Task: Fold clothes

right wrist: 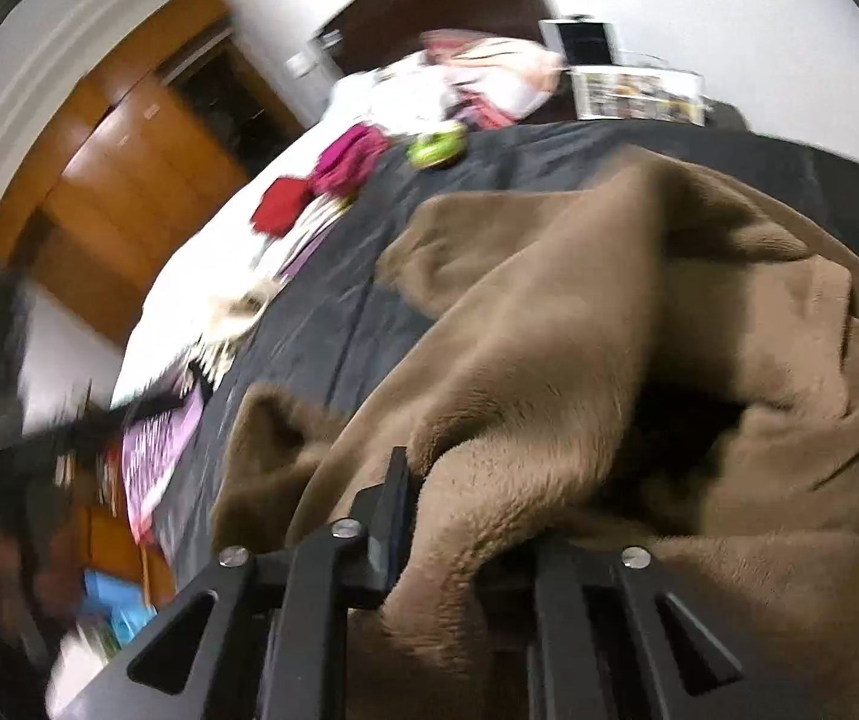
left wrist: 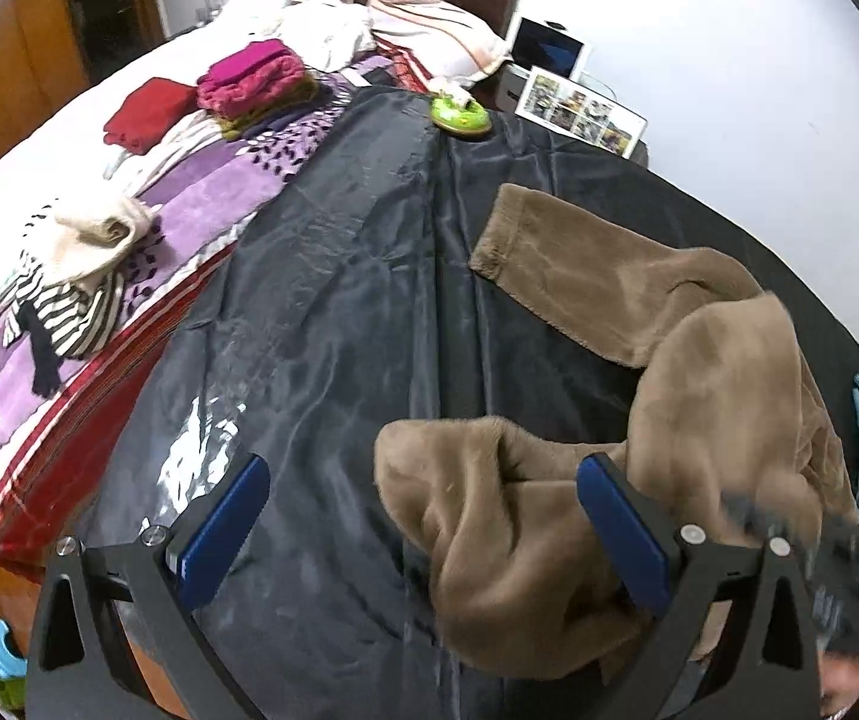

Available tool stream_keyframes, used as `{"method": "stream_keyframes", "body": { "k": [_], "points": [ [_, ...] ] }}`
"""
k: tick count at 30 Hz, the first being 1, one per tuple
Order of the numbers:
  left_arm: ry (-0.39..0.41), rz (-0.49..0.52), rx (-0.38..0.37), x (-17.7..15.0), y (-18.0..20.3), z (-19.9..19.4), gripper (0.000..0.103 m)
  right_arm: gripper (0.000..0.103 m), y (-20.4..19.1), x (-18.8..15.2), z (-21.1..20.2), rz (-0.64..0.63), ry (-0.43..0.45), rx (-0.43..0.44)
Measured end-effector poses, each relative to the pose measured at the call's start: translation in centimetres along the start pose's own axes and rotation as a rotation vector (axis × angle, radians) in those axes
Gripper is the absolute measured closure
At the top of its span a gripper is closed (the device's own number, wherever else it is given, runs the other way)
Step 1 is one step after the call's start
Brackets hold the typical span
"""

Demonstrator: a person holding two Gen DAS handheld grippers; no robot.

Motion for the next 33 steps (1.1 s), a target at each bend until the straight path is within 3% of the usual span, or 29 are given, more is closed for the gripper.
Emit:
{"method": "stream_keyframes", "body": {
  "k": [7,16,26,27,29,30,31,33],
  "points": [
    [0.014,0.114,-0.067,1.5,5.6,-0.1,0.000,0.088,-2.3,-8.2,-2.7,-0.039,-0.139,0.062],
    [0.035,0.257,-0.128,0.8,13.9,-1.9,0.000,0.090,-2.9,-16.7,-8.0,-0.010,-0.212,-0.005],
    [0.012,0.342,-0.141,-2.8,18.9,-2.9,0.000,0.089,3.6,-21.4,-16.1,0.303,-0.038,-0.153],
    [0.007,0.344,-0.142,-3.2,19.1,-3.0,0.000,0.085,4.6,-21.8,-16.6,0.356,-0.019,-0.161],
    [0.001,0.348,-0.143,-3.7,19.3,-3.1,0.000,0.066,6.3,-22.5,-17.7,0.448,0.015,-0.181],
    [0.002,0.351,-0.143,-3.8,19.4,-3.2,0.000,0.035,7.0,-22.9,-18.3,0.488,0.038,-0.195],
    [0.003,0.355,-0.142,-3.9,19.5,-3.3,0.000,0.013,7.6,-23.2,-18.9,0.524,0.062,-0.207],
    [0.010,0.363,-0.144,-3.7,19.8,-3.6,0.000,0.013,8.2,-23.5,-19.9,0.566,0.098,-0.210]
  ]
}}
Point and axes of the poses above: each gripper's, at about its wrist camera, not at the fingertips, and z roughly the way its jaws point, y to its right, x to its top, the point moved 8 cm from there along z, roughly the way its jaws point, and after that the axes turned 6 degrees about x, right-handed, at the moved point
